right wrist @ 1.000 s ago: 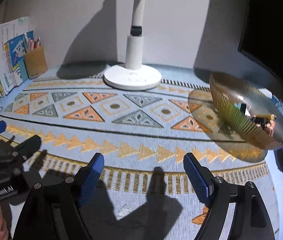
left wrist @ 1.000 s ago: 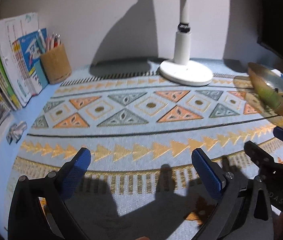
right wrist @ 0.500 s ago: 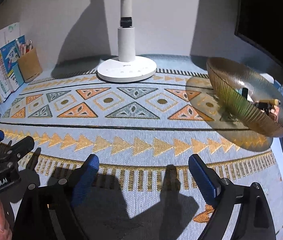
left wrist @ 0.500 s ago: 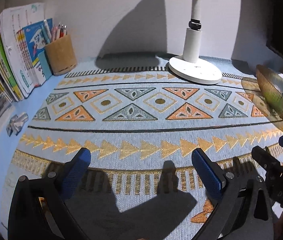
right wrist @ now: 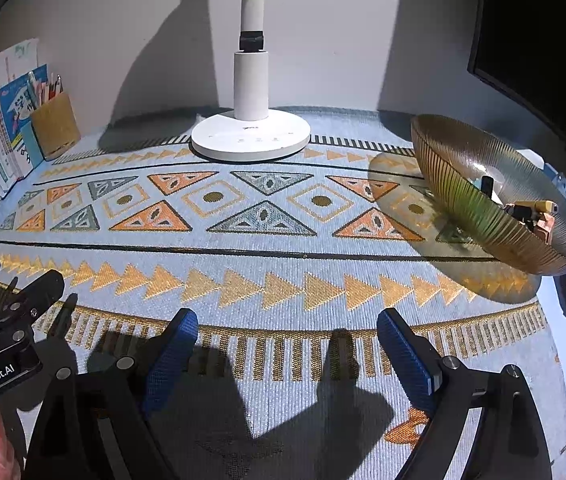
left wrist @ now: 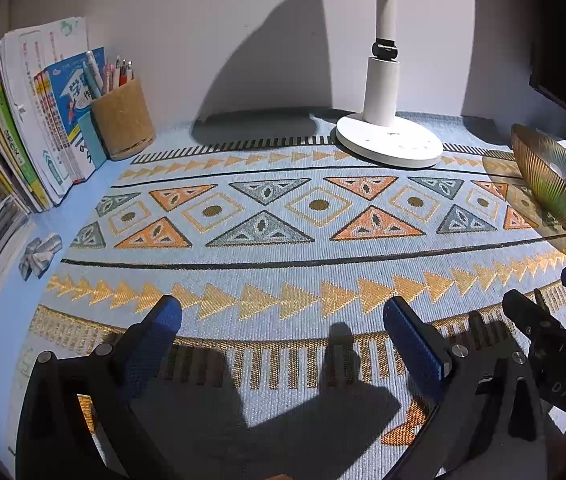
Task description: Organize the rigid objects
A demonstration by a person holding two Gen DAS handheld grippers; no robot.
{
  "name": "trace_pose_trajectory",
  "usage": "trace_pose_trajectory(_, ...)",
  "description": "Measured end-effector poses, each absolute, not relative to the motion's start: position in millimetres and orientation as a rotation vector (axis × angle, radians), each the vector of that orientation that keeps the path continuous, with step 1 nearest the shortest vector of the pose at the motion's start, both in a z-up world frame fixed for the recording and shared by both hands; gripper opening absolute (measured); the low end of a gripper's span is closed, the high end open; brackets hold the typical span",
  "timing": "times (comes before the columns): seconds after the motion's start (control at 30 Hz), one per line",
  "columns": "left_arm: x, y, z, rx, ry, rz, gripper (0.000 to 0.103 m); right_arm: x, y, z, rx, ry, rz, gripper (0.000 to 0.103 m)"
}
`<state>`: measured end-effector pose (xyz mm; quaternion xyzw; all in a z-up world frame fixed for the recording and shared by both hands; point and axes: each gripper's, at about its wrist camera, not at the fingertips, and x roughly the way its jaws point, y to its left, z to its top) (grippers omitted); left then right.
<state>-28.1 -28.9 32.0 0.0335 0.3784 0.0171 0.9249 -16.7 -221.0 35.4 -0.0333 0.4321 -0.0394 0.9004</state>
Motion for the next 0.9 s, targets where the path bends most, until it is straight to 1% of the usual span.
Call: trace_pose_trajectory(0.9, -26.8, -29.2, 31.4, 0.06, 0.789, 0.03, 0.101, -16.0, -220.7, 34.3, -0.061, 0.9, -0.083, 0.09)
